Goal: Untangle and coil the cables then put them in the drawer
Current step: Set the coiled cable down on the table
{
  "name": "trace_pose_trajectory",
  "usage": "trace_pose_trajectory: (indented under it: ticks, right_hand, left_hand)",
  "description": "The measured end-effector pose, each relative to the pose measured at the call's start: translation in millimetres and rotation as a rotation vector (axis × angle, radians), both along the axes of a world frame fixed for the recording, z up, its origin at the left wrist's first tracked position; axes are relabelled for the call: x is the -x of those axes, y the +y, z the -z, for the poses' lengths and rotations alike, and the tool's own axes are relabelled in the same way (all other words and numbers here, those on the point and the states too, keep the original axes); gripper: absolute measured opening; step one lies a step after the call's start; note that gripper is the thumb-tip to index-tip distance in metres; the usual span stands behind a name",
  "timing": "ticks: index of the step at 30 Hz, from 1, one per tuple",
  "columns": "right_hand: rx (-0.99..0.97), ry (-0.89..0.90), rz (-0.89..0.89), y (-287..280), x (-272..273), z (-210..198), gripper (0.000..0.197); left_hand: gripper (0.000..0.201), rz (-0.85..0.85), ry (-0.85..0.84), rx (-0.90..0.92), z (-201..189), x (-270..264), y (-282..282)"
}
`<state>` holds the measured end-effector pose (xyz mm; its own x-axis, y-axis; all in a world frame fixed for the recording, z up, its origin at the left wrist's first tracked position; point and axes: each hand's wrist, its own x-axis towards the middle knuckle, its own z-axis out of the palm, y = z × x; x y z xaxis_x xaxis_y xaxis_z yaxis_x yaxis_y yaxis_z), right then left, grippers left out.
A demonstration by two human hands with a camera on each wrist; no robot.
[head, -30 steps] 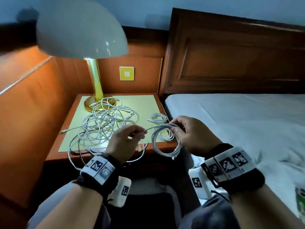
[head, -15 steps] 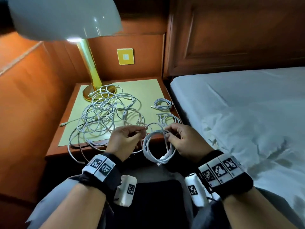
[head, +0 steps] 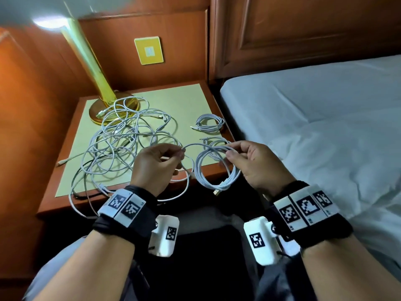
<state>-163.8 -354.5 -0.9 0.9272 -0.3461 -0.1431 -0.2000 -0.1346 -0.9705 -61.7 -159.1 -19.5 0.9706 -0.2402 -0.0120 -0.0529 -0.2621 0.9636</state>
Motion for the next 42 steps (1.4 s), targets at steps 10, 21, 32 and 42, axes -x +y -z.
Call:
trace_pose_trajectory:
  ticks: [10,21,32,42]
  right_hand:
    - [0.239,-0.158,-0.084,10,12,-4,0.015]
    - [0.598,-0.223,0.105,19,13,0,0.019]
    - [0.715,-0.258,0.172,16,7,3,0.019]
    - [0.645,-0.258,0.289,3,1,-3,0.028]
  left_hand:
    - [0.010,0.204,0.473,0.315,-7,14,-17]
    - [0.019,0.352,0.608,0.532,-20,30,-12]
    - [0.008,0.267,0.001,-0.125,4,26,-18]
    - [0.013,0.273,0.068,0.003,-8,23,-4]
